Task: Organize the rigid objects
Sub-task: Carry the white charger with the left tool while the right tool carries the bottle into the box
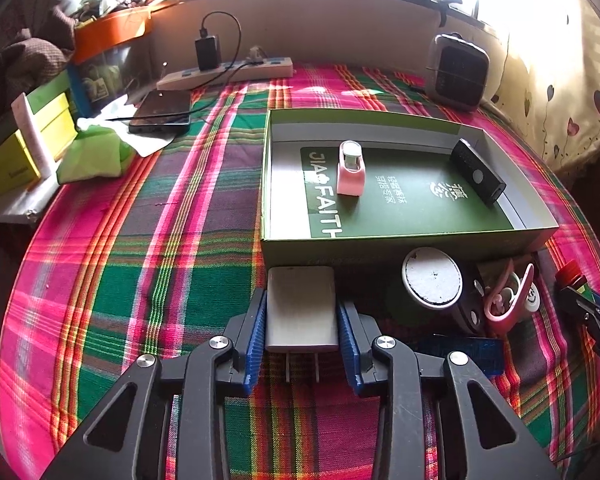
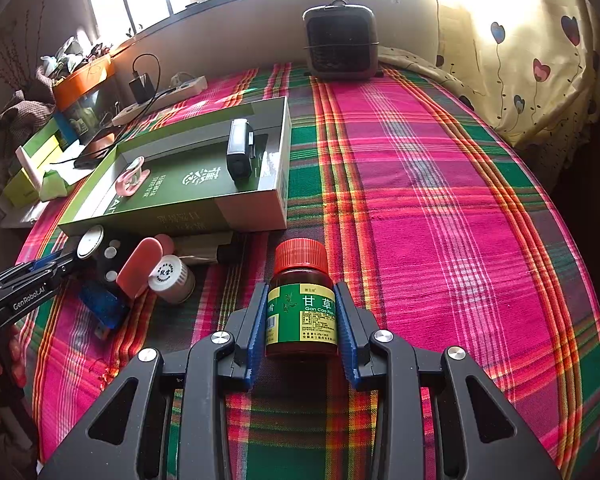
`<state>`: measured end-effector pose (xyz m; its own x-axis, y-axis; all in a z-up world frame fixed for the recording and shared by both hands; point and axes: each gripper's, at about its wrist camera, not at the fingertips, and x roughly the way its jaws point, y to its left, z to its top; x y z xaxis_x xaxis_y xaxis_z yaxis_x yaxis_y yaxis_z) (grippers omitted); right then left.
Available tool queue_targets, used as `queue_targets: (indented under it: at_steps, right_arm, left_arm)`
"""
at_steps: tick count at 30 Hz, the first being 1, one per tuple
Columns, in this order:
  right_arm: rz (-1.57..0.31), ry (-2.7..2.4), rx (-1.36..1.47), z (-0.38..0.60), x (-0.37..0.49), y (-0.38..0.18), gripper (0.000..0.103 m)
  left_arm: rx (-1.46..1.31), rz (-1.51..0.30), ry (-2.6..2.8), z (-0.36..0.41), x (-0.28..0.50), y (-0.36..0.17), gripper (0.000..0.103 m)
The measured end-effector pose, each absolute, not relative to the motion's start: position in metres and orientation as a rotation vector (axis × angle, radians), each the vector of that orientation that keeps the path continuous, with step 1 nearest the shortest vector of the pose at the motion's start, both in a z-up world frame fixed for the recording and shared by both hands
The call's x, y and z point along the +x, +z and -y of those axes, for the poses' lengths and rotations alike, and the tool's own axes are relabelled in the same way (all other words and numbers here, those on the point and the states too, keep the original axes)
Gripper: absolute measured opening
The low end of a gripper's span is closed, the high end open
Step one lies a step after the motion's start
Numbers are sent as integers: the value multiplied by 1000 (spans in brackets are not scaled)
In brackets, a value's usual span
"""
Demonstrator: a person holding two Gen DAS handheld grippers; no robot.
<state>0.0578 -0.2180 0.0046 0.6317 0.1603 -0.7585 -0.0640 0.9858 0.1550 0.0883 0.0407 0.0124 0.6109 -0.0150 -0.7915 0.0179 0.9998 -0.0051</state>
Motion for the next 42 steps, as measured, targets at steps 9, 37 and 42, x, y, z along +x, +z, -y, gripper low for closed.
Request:
queue_targets:
  at_steps: [9,37,42]
  right_arm:
    - [-879,125,113,218,58,5,33]
    - [-805,188,75,202,64,46,33]
    - [-793,223,60,190,79,57,33]
  left_arm:
    - [-3,-914,-21,-42,88,14,32]
    - [-32,-850,-107,-37,94,63,32]
    - [-38,-854,-132,-32,106,65,32]
